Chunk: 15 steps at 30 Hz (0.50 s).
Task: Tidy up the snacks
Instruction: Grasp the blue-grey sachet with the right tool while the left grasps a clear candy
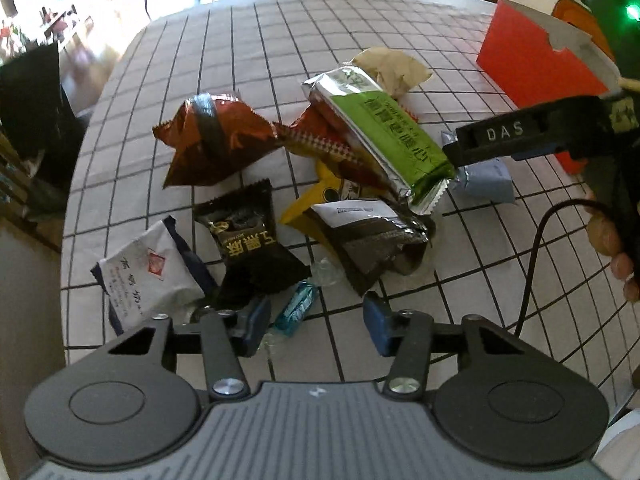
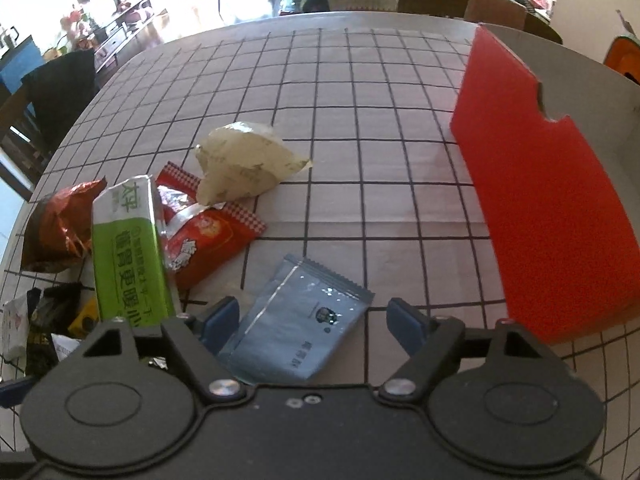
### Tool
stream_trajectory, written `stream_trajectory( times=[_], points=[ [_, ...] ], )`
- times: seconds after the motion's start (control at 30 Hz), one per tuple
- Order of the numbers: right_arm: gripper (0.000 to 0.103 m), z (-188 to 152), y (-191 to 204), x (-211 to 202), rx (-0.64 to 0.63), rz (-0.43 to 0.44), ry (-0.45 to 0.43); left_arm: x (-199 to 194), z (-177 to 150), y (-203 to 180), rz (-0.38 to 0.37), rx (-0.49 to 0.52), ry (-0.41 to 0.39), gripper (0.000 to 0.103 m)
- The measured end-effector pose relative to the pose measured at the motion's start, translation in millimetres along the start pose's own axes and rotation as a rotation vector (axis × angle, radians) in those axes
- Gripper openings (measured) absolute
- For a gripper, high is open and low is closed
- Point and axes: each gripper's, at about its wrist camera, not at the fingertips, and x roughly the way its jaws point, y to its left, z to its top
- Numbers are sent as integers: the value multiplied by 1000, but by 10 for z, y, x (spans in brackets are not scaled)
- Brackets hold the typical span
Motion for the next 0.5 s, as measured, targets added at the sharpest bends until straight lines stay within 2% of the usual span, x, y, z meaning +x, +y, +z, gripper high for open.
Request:
stream_trajectory(
  times=[0.07, 0.2, 0.37, 0.43, 0.5],
  points=[
    [79, -1, 17, 27, -9, 5, 6, 38, 16, 13, -7, -7, 21, 44],
    [76, -10, 26, 57, -17, -1, 10, 65, 44, 11, 2, -5, 32, 42],
    [69, -29, 5, 37, -36, -4, -7, 70, 54, 8, 32, -6, 27, 27],
    [64, -68, 9, 12, -68, -9, -19, 73, 60, 3, 34, -11, 25, 18],
    [60, -114, 19, -21, -103, -12, -33, 61, 46, -7, 32, -17, 25, 13]
  ],
)
